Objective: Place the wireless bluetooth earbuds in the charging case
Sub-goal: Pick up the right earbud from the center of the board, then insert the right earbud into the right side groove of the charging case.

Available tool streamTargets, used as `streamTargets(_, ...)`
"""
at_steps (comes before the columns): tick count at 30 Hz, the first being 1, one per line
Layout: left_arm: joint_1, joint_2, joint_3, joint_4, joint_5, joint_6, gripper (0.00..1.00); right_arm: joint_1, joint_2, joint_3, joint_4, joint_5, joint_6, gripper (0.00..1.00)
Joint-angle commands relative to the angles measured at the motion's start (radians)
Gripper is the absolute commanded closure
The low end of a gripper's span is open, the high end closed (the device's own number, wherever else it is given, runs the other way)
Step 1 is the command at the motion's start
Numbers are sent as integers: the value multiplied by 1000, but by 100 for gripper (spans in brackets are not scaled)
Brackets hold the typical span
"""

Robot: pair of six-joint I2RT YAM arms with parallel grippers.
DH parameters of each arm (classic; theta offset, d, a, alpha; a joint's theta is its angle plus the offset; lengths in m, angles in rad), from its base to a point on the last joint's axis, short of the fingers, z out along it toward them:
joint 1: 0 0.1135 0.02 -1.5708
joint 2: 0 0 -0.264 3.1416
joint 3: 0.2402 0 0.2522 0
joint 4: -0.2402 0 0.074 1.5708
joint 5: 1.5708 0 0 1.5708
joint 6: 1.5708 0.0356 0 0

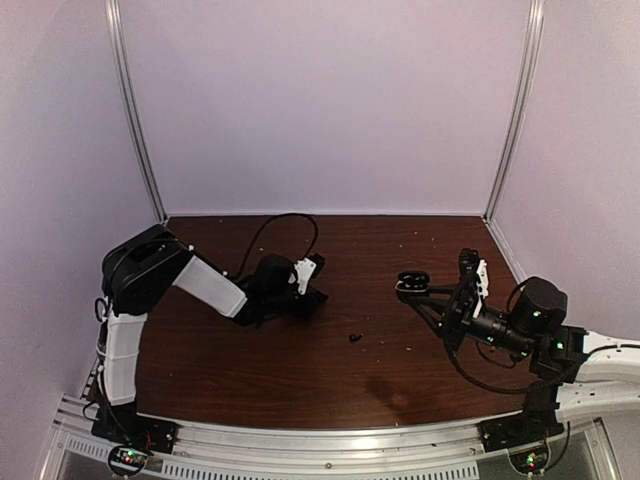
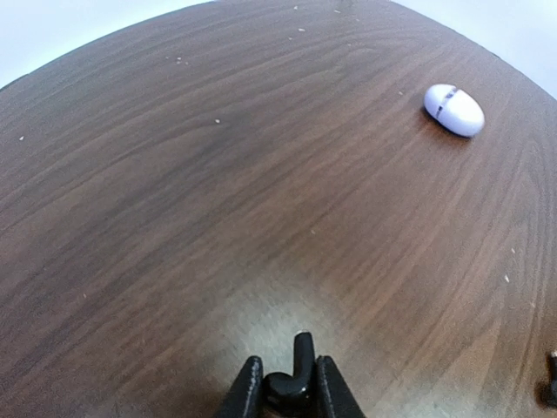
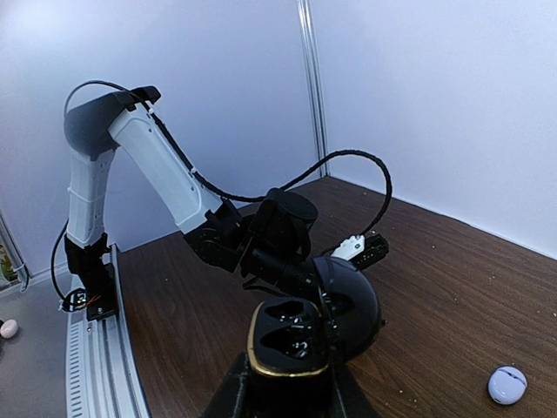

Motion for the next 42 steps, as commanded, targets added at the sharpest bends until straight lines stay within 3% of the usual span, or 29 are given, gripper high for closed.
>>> streamTargets(1,6,-75,-114,33,122,56,84,-5,-11,-7,15,-8,7,100)
streamTargets(6,6,-215,-250,135,309,64,88,-7,2,-9,24,-20,6,100)
streamTargets(11,1,-352,-355,240,683,18,89,-7,15,-15,37,-39,3,100)
streamTargets(17,-45,-522,-349,118,859,46,89,-6,32,-22,57,-81,-14,100)
streamTargets(25,-128,-694,-238,-183,935,180,92,-5,78,-11,69,-137,-33,100)
streamTargets(31,-162,-750,-188,-272,940,209,92,-2,102,-3,74,-167,-36,100)
streamTargets(35,-165,-766,-162,-316,894,196,92,3,105,-6,80,-163,-50,100)
streamTargets(42,-173,-771,-31,-600,713,253,91,16,170,-30,167,-128,-132,100)
